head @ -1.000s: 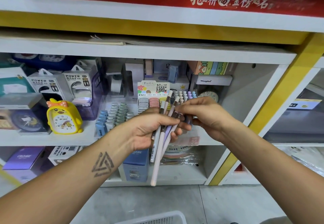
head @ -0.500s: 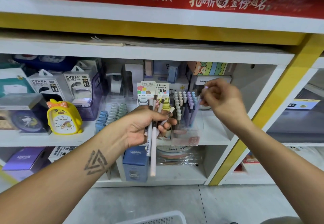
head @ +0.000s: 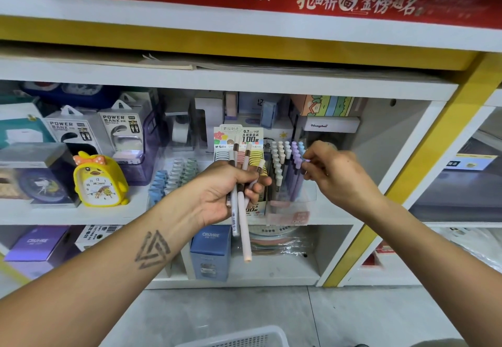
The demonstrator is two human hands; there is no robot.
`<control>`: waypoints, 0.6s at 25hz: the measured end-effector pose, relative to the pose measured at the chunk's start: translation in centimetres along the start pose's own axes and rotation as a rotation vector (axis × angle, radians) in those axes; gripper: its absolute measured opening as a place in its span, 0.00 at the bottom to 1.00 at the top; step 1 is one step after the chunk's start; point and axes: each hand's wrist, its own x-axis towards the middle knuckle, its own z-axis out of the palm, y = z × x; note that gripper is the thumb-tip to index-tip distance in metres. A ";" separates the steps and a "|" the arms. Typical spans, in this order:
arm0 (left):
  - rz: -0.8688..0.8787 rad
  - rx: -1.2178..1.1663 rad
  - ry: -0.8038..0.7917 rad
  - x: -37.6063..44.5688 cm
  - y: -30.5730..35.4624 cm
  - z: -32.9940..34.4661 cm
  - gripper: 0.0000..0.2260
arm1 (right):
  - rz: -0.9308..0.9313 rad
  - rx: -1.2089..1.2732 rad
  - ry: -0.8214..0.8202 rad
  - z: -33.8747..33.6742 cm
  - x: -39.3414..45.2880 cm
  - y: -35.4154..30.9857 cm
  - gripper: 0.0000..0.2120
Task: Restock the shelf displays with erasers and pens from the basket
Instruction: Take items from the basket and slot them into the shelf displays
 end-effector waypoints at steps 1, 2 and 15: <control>0.008 -0.005 0.006 0.0 0.0 0.0 0.06 | 0.004 -0.019 -0.034 0.1 -0.1 0.1 0.01; 0.021 -0.012 0.013 -0.1 0.1 0.1 0.05 | -0.007 -0.080 -0.064 0.1 -0.1 0.0 0.02; 0.377 0.013 0.321 0.5 0.3 0.7 0.05 | 0.275 0.902 -0.423 3.1 -0.3 -8.6 0.18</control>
